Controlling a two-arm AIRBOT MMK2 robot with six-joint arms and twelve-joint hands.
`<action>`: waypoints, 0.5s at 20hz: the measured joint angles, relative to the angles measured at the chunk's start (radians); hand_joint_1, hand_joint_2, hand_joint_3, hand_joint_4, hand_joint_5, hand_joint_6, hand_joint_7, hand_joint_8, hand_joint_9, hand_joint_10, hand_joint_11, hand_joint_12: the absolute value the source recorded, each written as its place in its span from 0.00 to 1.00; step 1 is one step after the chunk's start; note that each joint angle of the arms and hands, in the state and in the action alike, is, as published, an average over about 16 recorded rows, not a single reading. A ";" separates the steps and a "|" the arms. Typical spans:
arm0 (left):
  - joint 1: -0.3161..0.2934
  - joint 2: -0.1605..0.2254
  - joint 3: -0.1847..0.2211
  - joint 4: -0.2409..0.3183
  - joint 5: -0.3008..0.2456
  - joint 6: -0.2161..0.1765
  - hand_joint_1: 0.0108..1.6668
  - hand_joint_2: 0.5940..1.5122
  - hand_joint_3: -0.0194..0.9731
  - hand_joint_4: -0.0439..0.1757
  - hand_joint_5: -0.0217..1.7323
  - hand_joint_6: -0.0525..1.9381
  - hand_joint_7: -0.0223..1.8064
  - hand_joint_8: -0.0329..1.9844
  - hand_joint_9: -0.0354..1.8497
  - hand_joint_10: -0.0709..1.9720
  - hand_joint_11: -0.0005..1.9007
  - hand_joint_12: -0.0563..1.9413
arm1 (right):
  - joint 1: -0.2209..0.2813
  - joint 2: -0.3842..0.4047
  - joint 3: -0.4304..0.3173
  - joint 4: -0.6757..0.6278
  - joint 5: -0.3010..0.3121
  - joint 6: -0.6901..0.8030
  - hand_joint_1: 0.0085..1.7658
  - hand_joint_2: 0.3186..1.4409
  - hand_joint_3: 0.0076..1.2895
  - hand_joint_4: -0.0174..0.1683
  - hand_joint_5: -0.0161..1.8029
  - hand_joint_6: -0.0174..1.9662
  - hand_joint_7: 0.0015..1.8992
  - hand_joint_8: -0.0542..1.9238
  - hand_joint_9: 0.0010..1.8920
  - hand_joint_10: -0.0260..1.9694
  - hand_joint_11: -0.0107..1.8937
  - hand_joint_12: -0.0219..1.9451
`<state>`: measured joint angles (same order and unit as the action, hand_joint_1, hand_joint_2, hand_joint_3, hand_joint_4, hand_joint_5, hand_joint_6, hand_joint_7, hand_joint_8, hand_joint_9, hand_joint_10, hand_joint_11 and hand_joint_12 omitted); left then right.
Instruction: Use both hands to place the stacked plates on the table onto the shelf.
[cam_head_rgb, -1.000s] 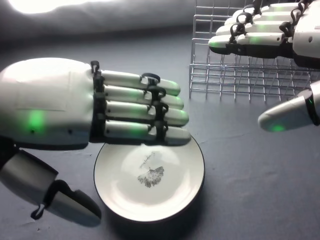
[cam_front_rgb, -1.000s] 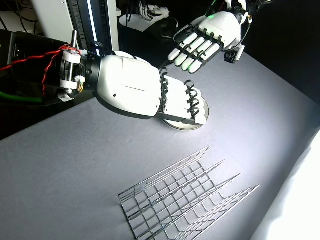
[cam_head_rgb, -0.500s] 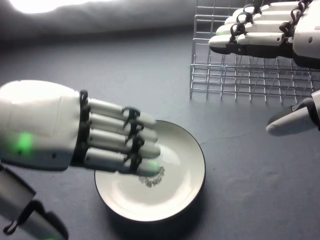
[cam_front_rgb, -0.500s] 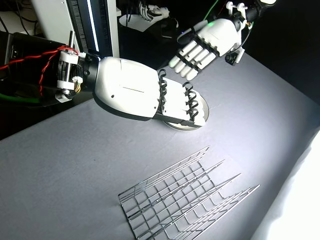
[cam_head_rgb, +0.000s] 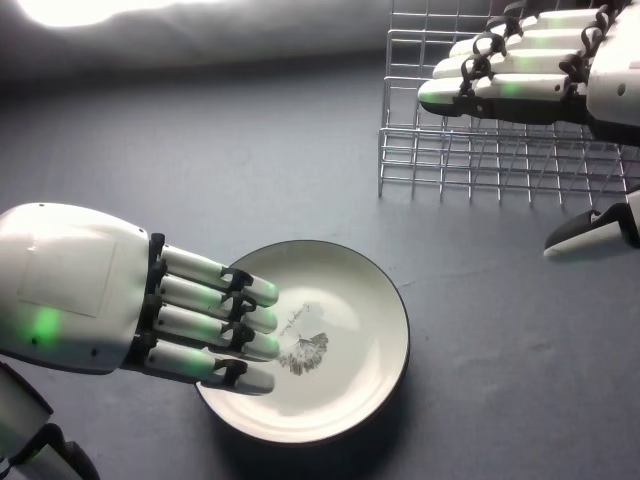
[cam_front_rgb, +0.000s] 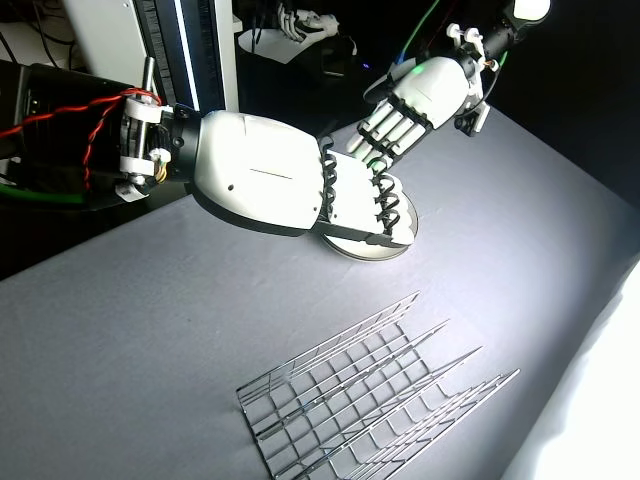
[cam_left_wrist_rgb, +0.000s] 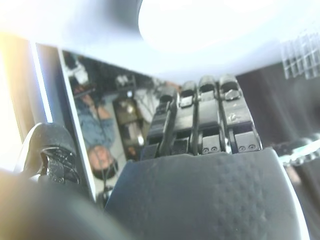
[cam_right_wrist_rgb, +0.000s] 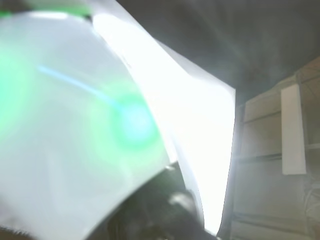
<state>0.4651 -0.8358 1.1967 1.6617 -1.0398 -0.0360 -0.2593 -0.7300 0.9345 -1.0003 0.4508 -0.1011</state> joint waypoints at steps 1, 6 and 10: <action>0.005 -0.006 0.009 0.005 0.006 0.005 0.00 0.56 0.03 0.21 0.02 0.03 0.02 0.02 0.03 0.04 0.01 0.03 | -0.001 -0.001 0.003 -0.006 0.004 -0.002 0.35 0.61 0.00 0.11 0.02 0.02 0.01 0.04 0.01 0.02 0.02 0.08; 0.034 -0.038 0.052 0.019 0.034 0.036 0.00 0.57 0.03 0.22 0.02 0.03 0.02 0.02 0.03 0.04 0.01 0.03 | -0.004 -0.006 0.020 -0.043 0.030 -0.015 0.32 0.64 0.01 0.11 0.02 0.02 0.01 0.04 0.01 0.02 0.01 0.12; 0.062 -0.059 0.082 0.023 0.055 0.063 0.00 0.57 0.03 0.22 0.02 0.03 0.02 0.02 0.03 0.04 0.01 0.03 | -0.006 -0.012 0.037 -0.086 0.057 -0.026 0.30 0.64 0.00 0.11 0.02 0.02 0.01 0.04 0.01 0.02 0.01 0.13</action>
<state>0.5272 -0.8949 1.2791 1.6852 -0.9850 0.0268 -0.2650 -0.7415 0.9712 -1.0866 0.5079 -0.1269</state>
